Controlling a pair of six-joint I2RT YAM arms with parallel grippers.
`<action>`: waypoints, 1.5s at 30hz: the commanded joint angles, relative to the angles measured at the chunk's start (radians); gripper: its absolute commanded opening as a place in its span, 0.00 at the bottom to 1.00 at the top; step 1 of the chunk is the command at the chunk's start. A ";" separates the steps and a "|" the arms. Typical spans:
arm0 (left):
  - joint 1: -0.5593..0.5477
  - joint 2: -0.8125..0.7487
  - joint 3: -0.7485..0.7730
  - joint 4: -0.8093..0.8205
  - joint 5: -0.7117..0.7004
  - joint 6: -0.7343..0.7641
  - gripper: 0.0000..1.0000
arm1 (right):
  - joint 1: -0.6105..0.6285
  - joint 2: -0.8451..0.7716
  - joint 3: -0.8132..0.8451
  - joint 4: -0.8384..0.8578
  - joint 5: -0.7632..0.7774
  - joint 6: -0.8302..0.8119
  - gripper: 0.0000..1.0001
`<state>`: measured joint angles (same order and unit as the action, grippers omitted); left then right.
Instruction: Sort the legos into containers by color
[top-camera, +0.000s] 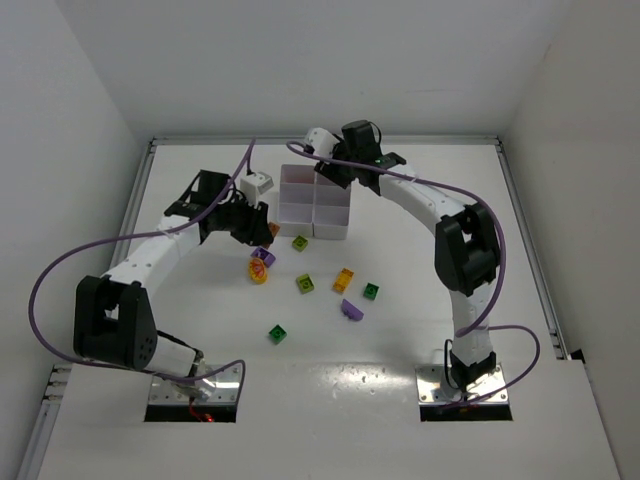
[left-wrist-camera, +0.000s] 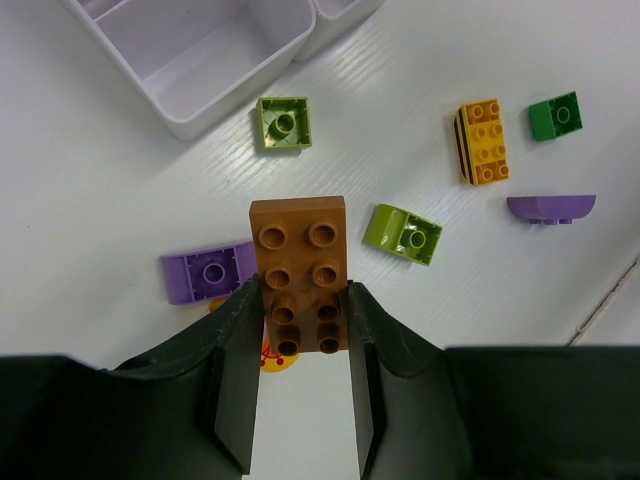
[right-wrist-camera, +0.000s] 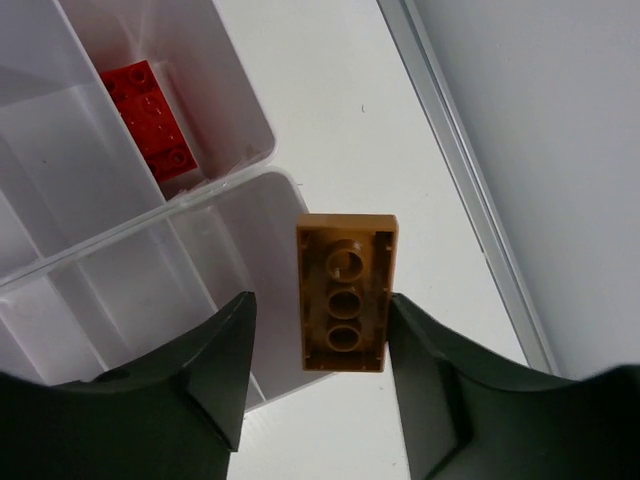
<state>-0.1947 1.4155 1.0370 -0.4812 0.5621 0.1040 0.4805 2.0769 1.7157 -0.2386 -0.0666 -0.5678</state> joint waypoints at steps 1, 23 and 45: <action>0.012 0.000 0.035 0.024 0.019 -0.003 0.13 | 0.006 -0.001 0.004 0.009 -0.032 0.003 0.56; -0.092 0.207 0.371 0.133 0.013 -0.063 0.12 | -0.118 -0.195 0.130 -0.076 0.135 0.506 0.73; -0.305 0.536 0.497 0.596 -0.271 0.077 0.00 | -0.467 -0.445 -0.185 -0.180 -0.033 0.689 0.80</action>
<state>-0.4984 1.9358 1.5154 -0.0021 0.3573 0.1352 0.0334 1.7081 1.5337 -0.4290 -0.0605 0.0990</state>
